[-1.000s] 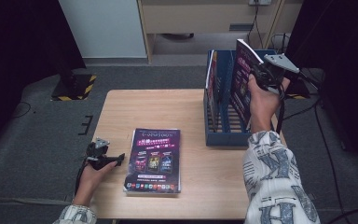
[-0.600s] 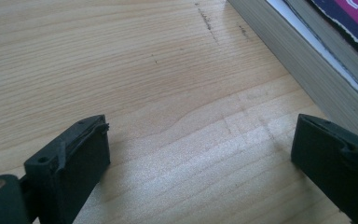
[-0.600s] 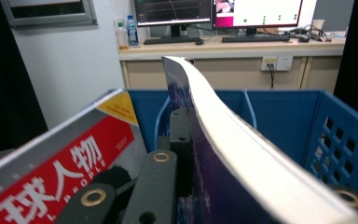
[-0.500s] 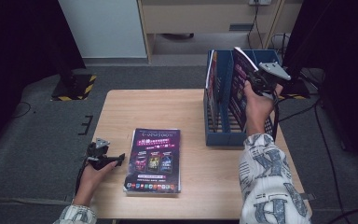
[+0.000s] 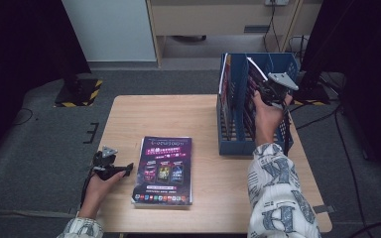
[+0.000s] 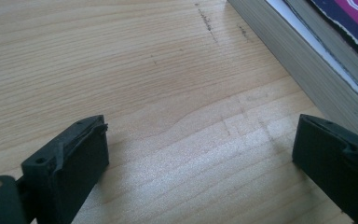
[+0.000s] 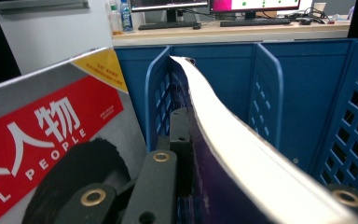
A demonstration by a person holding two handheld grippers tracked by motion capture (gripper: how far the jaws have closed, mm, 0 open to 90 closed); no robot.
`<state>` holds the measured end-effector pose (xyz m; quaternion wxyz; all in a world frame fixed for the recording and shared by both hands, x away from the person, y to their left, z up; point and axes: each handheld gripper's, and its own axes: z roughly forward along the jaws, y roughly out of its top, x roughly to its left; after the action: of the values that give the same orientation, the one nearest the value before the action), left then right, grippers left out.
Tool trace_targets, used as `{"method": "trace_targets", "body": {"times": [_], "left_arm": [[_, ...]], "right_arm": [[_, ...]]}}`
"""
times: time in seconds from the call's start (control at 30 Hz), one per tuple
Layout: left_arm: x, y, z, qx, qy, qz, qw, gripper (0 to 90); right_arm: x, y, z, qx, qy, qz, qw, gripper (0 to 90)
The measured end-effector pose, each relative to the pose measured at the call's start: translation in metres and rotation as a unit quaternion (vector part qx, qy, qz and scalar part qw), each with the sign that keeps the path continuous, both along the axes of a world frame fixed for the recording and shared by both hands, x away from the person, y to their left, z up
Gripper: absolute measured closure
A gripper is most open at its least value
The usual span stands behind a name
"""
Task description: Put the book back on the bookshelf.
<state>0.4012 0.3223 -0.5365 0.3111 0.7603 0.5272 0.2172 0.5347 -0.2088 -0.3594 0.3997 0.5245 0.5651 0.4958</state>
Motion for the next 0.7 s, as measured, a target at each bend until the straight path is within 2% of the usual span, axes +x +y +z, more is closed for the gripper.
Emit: {"method": "trace_targets", "body": {"times": [0.23,0.47,0.7], "left_arm": [[-0.0002,-0.0001,0.0001,0.000,0.000,-0.001,1.0000,2.5],[-0.0002,-0.0001,0.0001,0.000,0.000,-0.001,1.0000,2.5],[-0.0003,-0.0001,0.0000,0.000,0.000,-0.002,1.0000,2.5]], "right_arm": [[-0.0024,-0.0021,-0.0025,0.004,0.002,0.010,0.9999,82.0],[0.0002,0.0029,-0.0001,-0.023,0.014,0.043,0.9987,81.3],[0.0011,0.0019,-0.0017,-0.018,0.016,0.047,0.9986,81.9]]}}
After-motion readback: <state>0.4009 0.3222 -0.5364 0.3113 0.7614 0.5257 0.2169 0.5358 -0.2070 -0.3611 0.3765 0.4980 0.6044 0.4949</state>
